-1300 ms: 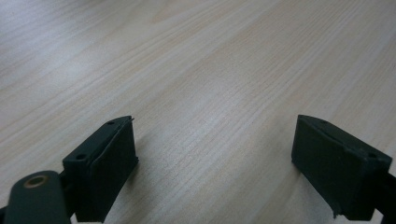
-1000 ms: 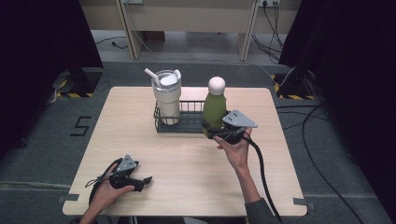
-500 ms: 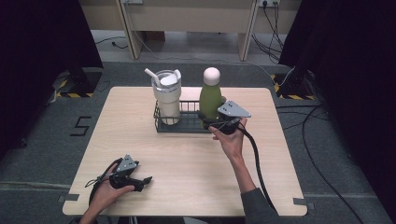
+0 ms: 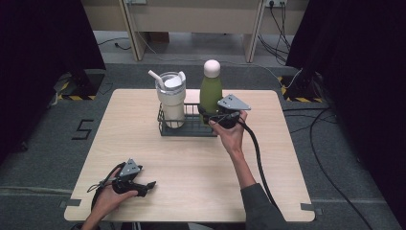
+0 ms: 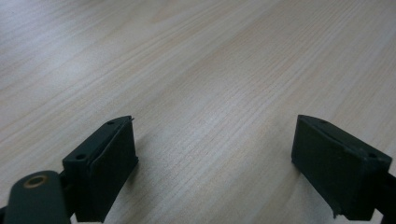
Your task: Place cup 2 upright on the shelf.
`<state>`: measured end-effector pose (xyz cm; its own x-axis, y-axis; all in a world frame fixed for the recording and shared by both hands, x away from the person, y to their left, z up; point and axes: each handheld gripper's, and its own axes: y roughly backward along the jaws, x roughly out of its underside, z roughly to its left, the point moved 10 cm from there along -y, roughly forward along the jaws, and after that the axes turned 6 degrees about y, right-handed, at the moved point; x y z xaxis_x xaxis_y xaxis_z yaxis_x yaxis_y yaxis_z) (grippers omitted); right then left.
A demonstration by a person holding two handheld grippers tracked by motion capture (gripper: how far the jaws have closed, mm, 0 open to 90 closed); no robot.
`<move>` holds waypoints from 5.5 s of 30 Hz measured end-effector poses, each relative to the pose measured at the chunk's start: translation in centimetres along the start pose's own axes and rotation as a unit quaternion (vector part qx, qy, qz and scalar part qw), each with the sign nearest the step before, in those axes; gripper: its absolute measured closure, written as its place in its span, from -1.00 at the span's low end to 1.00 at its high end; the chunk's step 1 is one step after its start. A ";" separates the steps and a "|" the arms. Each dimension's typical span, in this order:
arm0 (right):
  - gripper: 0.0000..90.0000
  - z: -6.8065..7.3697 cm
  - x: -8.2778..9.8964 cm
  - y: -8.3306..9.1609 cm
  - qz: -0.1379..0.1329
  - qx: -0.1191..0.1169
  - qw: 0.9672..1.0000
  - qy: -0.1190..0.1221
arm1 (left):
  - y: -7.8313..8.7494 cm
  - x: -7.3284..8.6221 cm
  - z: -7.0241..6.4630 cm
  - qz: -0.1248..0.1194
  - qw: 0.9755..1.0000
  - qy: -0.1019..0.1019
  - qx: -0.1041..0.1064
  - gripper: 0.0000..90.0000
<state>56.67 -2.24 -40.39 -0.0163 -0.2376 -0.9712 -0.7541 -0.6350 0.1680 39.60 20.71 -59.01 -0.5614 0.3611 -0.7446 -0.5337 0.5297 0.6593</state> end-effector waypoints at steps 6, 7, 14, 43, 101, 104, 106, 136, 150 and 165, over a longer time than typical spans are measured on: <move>-0.53 -0.5 -0.1 -1.3 -0.002 0.002 1.000 -0.005 | 0.0 0.0 0.0 0.000 1.000 0.001 0.000 -0.71; -0.53 -0.5 -0.1 -1.5 -0.002 0.002 1.000 -0.006 | 0.0 0.0 0.0 0.000 1.000 0.001 0.000 -0.71; -0.53 -1.2 -0.3 -2.7 0.004 0.010 1.000 -0.008 | 0.0 0.0 0.0 0.001 1.000 0.000 0.000 -0.71; -0.53 -1.5 2.4 -6.5 0.026 0.026 0.999 -0.024 | 0.0 0.0 0.0 0.001 1.000 -0.002 0.002 -0.71; -0.64 -0.9 6.3 -7.8 0.065 0.021 0.997 -0.033 | 0.0 0.0 -0.1 0.001 1.000 -0.004 0.002 -0.71; -0.67 -0.9 6.4 -7.6 0.067 0.024 0.997 -0.034 | 0.0 0.0 -0.1 0.001 1.000 -0.004 0.002 -0.71; -0.67 -0.9 6.4 -7.5 0.070 0.026 0.997 -0.031 | 0.0 0.0 -0.1 0.001 1.000 -0.005 0.002 -0.71; -0.67 -0.9 5.3 -1.8 0.072 0.006 0.997 -0.022 | 0.0 0.0 0.0 0.002 1.000 -0.006 0.002 -0.71; -0.66 -0.2 5.2 1.6 0.071 -0.001 0.997 -0.006 | 0.0 0.0 0.0 0.003 1.000 -0.006 0.002 -0.71; -0.66 0.4 6.2 5.5 0.068 -0.001 0.998 -0.013 | 0.0 0.0 -0.1 0.002 1.000 -0.004 0.001 -0.71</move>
<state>52.18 -6.89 -45.55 -0.1353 -0.3015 -0.9438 -0.7421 -0.6003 0.2982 39.60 20.63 -59.02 -0.5578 0.3699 -0.7430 -0.5302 0.5299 0.6619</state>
